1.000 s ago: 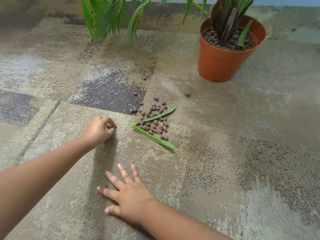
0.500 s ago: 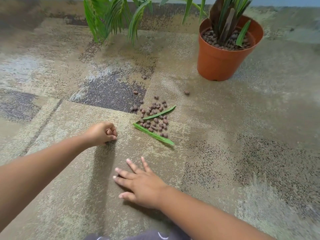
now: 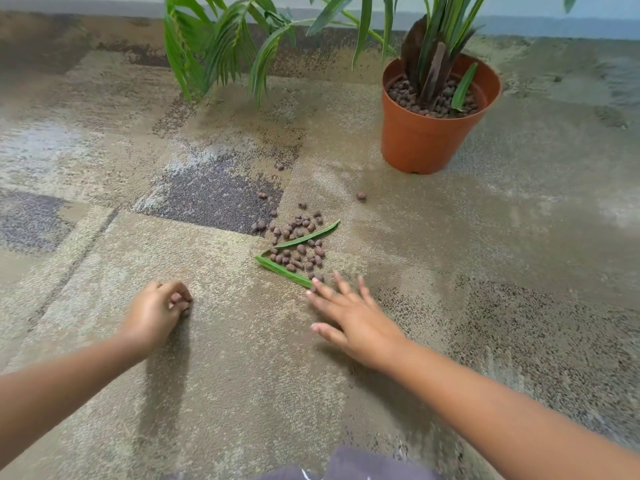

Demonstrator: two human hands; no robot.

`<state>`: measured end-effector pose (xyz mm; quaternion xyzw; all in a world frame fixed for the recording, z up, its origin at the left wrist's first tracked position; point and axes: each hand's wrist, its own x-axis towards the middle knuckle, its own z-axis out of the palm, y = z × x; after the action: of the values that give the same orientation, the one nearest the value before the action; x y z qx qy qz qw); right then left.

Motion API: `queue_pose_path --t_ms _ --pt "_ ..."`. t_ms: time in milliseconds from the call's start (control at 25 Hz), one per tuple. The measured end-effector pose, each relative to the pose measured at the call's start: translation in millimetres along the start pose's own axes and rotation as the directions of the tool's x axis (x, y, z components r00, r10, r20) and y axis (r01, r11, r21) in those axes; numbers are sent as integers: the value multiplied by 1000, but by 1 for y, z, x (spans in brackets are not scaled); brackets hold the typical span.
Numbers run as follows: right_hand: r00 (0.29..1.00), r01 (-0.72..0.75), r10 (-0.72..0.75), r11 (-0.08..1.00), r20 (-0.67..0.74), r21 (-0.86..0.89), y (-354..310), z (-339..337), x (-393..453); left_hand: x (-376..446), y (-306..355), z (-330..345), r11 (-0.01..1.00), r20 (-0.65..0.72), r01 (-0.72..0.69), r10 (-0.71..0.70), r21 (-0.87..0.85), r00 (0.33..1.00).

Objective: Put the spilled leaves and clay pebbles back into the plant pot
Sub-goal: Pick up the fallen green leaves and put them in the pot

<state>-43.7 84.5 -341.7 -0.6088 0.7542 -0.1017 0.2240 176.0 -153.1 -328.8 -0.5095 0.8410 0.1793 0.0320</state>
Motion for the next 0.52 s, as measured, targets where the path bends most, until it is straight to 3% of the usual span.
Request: queue_pose_path --t_ms 80,240,400,520 --pt "997 -54 54 998 -50 -9 16 -9 1 -9 2 5 999 -36 -17 16 -41 999" --pt "986 -138 136 990 -96 -20 45 -27 8 -23 5 12 997 -72 -37 41 62 997" --pt "963 -222 216 975 -160 -16 75 -50 23 -22 27 10 991 -72 67 -75 -113 995" --pt "952 -255 253 967 -173 14 91 -67 40 7 86 -3 969 -88 15 -38 -247 995"
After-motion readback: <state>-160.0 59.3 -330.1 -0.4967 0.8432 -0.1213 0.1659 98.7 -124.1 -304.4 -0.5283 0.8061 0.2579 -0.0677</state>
